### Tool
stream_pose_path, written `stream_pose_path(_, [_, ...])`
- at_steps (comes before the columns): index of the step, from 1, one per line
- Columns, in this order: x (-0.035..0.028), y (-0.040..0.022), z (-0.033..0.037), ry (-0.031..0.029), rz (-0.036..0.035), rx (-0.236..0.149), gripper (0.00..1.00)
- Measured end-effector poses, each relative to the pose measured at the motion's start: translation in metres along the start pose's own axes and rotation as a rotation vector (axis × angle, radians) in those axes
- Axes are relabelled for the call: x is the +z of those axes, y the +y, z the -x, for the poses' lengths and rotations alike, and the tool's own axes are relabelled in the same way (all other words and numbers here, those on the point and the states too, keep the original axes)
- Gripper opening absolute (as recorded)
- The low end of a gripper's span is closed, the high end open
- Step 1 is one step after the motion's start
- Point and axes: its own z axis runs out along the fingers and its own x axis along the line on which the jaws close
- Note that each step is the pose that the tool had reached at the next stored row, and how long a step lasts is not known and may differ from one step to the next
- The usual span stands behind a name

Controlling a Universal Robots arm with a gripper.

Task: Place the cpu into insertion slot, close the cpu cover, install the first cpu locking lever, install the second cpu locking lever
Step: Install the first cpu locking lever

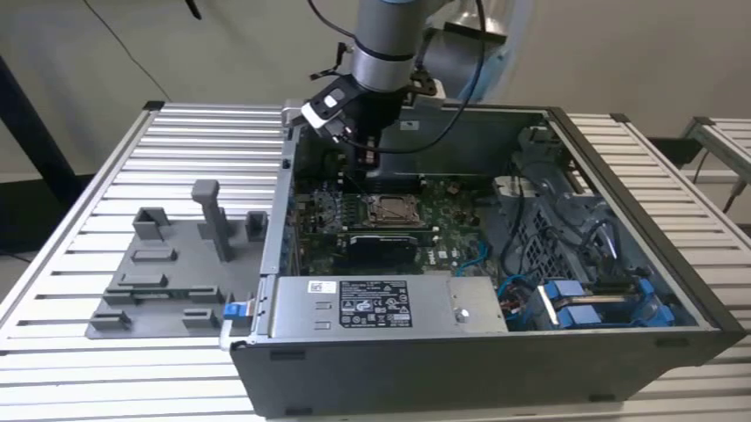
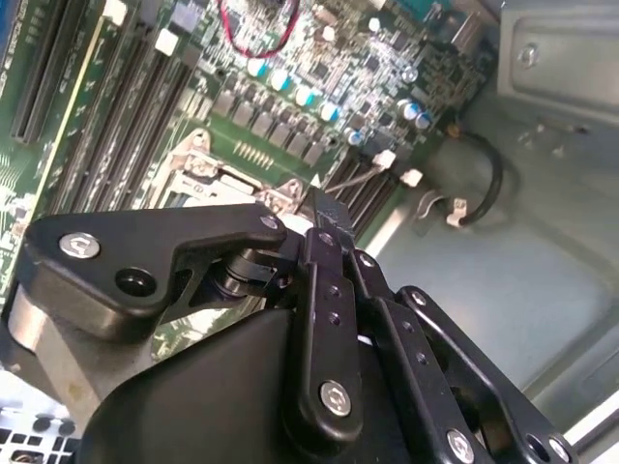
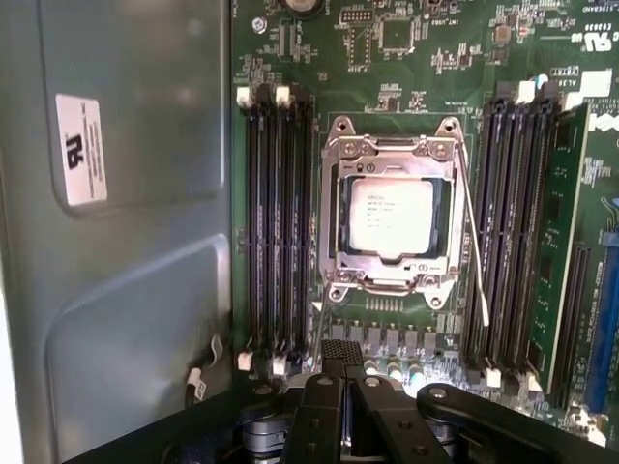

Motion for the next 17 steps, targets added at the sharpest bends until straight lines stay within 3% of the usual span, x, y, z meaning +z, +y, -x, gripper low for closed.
stream_pose_path(3, [0.0004, -0.0030, -0.0001, 0.0010, 0.0003, 0.000, 0.11])
stream_pose_path(17, [0.0003, -0.0034, 0.0000, 0.0009, 0.0003, 0.000, 0.11])
